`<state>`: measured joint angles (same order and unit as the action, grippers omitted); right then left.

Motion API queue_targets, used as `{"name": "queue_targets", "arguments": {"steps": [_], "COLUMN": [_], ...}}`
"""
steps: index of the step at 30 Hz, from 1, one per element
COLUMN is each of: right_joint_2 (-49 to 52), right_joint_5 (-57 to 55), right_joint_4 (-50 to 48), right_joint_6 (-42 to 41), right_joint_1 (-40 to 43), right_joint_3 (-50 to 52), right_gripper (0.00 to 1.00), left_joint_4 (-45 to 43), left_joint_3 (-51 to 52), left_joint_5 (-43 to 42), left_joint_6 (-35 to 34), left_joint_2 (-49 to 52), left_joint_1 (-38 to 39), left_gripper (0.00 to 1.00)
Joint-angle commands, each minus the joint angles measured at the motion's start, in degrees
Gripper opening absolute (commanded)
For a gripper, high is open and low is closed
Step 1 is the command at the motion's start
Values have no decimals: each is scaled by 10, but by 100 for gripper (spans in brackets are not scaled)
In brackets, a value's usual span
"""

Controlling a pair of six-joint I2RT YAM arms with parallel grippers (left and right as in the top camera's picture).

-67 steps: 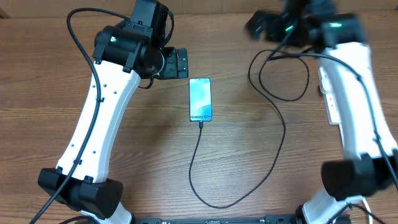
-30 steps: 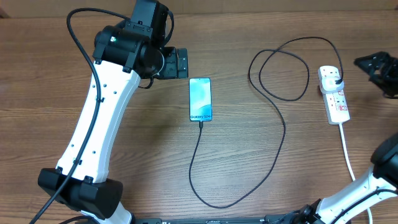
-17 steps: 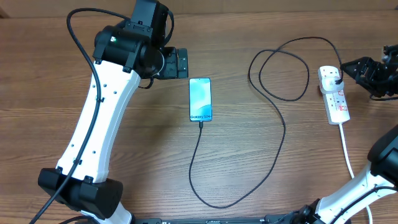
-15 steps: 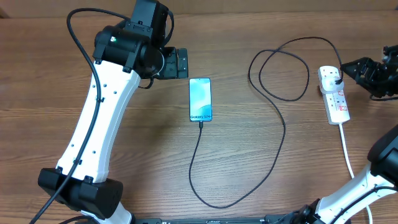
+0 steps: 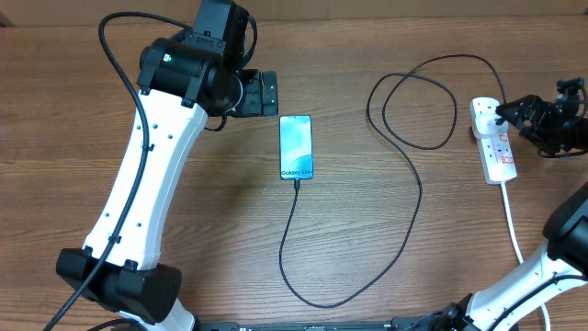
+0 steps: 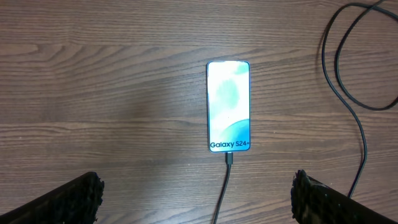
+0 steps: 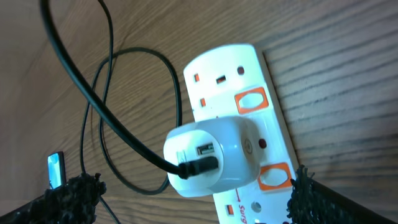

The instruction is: Plug charger to phone and switch on socket

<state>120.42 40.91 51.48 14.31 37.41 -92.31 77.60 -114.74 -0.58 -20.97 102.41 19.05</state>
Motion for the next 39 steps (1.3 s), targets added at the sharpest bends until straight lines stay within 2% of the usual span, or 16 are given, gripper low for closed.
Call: {"name": "queue_targets", "arguments": {"steps": [1,11,18,24,39], "right_joint_2": [-3,-2,-2,-2,-2], "right_joint_5": [7,4,-39,-66,-79], "right_joint_4": [-7,-20,-24,-35,-38], "right_joint_6": [-10,-10,-10,-40,-40], "right_joint_1": [-1,-28,-49,-50,-50], "right_joint_3": [11,27,30,30,30], "right_gripper": [100,100,100,100,100], "left_joint_4": [-1,-1,-1,-1,-1], "left_joint_3": [2,2,2,2,2], "left_joint_5": [8,8,8,8,8], "left_joint_6": [7,7,6,6,7], "left_joint_2": [3,3,3,3,3], "left_joint_1": [-3,-3,-3,-3,-3], "left_gripper": [100,100,100,100,100]}}
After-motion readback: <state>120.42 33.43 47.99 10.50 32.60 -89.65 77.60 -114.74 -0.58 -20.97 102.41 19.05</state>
